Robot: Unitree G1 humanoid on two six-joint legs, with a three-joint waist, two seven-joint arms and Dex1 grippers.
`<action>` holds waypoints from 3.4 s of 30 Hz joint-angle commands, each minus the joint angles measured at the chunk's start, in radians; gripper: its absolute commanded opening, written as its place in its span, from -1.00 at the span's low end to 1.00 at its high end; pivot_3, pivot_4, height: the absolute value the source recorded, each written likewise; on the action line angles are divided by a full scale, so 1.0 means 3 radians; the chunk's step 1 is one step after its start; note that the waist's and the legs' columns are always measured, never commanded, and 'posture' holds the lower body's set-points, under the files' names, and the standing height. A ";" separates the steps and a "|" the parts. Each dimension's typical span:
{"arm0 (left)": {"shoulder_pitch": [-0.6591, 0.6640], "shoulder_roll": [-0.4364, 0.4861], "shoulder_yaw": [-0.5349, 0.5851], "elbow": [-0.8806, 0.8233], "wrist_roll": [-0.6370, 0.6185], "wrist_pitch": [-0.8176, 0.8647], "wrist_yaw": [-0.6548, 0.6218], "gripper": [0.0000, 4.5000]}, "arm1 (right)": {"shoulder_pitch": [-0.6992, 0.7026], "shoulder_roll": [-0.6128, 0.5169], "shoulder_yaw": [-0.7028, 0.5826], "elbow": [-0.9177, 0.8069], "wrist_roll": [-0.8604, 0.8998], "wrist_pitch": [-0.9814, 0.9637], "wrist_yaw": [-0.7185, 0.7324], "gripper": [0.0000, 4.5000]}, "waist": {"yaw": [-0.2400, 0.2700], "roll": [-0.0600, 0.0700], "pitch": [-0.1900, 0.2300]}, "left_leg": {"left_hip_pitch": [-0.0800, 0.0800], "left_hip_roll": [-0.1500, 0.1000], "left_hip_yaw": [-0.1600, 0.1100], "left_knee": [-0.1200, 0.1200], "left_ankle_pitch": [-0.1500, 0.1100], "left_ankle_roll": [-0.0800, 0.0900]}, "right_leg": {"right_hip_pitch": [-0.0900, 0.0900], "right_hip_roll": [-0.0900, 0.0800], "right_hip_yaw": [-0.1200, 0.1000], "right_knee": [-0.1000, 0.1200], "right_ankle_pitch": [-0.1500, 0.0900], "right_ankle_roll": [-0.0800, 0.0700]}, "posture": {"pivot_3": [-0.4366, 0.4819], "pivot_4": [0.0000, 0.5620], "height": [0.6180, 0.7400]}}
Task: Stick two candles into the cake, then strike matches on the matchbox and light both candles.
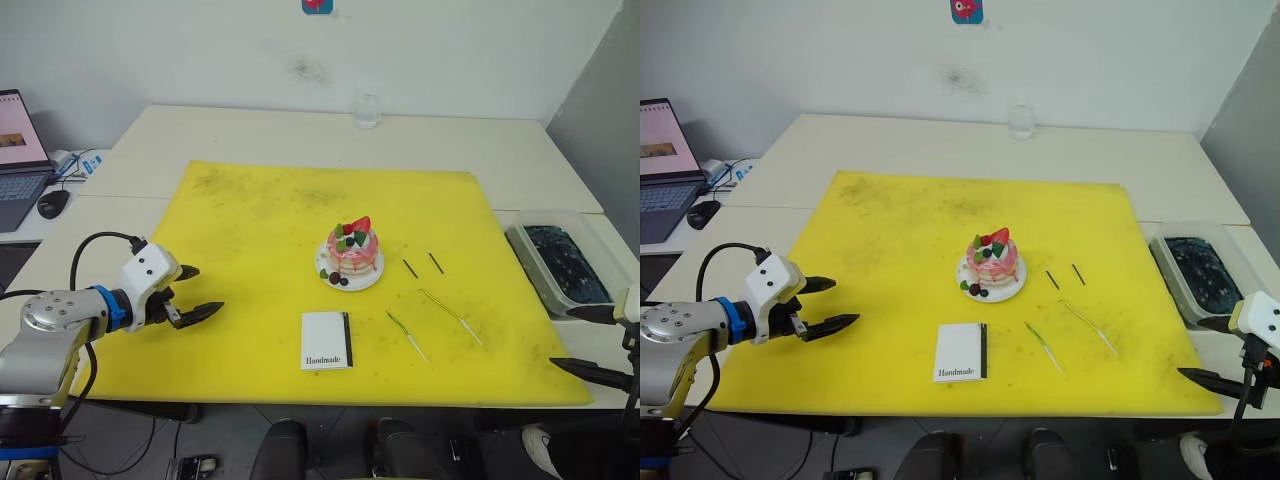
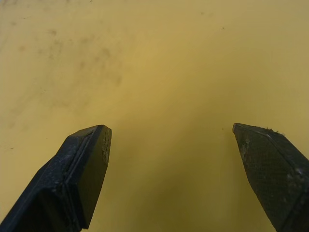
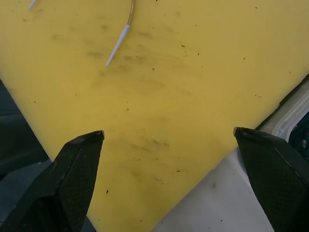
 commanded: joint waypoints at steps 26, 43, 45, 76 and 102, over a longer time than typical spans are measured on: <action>-0.0005 0.0007 -0.0008 -0.0126 -0.0044 0.0177 -0.0035 0.99 | -0.0181 0.0033 0.0065 -0.0021 -0.0033 -0.0096 -0.0020 1.00 | 0.0000 0.0000 0.0000 | 0.0000 0.0000 0.0000 0.0001 0.0000 0.0000 | 0.0000 0.0001 0.0000 0.0001 0.0005 0.0008 | -0.05 -0.47 1.00; 0.0114 -0.0043 -0.0152 -0.1314 -0.0857 0.0659 -0.0464 0.99 | -0.0130 0.0412 -0.0100 -0.1079 0.0489 0.0786 -0.0603 1.00 | 0.0001 0.0000 0.0000 | -0.0001 0.0001 -0.0003 0.0002 0.0000 0.0000 | 0.0002 0.0001 -0.0002 0.0002 0.0005 0.0010 | -0.05 -0.47 1.00; 0.0027 -0.0107 -0.0260 -0.1507 -0.0948 0.0711 -0.0438 0.99 | -0.0152 0.0498 0.0037 -0.1242 0.0473 0.0949 -0.0835 1.00 | 0.0001 0.0000 0.0000 | 0.0000 0.0000 -0.0003 0.0004 0.0000 0.0000 | 0.0003 0.0000 -0.0001 0.0003 0.0004 0.0009 | -0.05 -0.47 1.00; -0.0355 -0.0390 -0.0793 -0.2184 -0.1505 0.1199 -0.0144 1.00 | -0.0458 0.0904 0.1401 -0.1170 -0.0072 0.1285 -0.2011 0.09 | -0.0005 0.0000 -0.0001 | 0.0000 -0.0004 -0.0004 0.0006 0.0001 0.0000 | 0.0003 0.0020 0.0002 0.0003 0.0008 0.0014 | -0.05 -0.47 1.00; -0.0267 -0.0713 -0.0387 -0.1754 -0.2286 0.1975 0.0567 1.00 | -0.0834 0.1157 0.0270 -0.1486 0.1805 0.2183 -0.2061 -0.98 | -0.0005 -0.0002 -0.0001 | 0.0000 -0.0001 -0.0011 0.0007 0.0001 0.0001 | 0.0004 0.0013 0.0001 0.0003 0.0007 0.0012 | -0.05 -0.47 1.00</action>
